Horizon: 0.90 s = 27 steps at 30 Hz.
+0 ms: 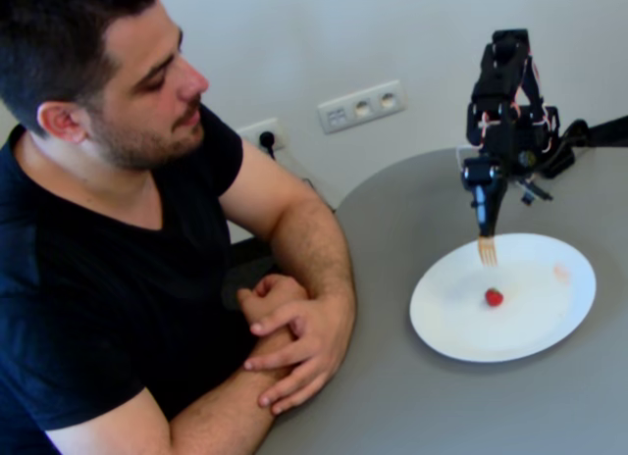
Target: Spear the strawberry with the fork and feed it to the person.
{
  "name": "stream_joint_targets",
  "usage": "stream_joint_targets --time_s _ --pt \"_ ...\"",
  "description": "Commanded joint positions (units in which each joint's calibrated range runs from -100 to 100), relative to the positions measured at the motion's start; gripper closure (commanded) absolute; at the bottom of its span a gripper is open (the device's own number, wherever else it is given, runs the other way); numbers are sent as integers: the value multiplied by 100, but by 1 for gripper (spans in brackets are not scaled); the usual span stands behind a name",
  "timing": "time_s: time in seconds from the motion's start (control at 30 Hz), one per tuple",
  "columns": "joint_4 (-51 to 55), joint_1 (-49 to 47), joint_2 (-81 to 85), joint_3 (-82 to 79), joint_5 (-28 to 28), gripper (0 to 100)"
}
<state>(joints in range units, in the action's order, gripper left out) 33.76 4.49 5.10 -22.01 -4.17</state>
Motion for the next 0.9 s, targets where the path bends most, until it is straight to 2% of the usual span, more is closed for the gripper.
stream_joint_targets --time_s 0.0,0.87 --pt "-356 29 -345 407 -13 98" --pt "-522 178 -489 181 19 98"
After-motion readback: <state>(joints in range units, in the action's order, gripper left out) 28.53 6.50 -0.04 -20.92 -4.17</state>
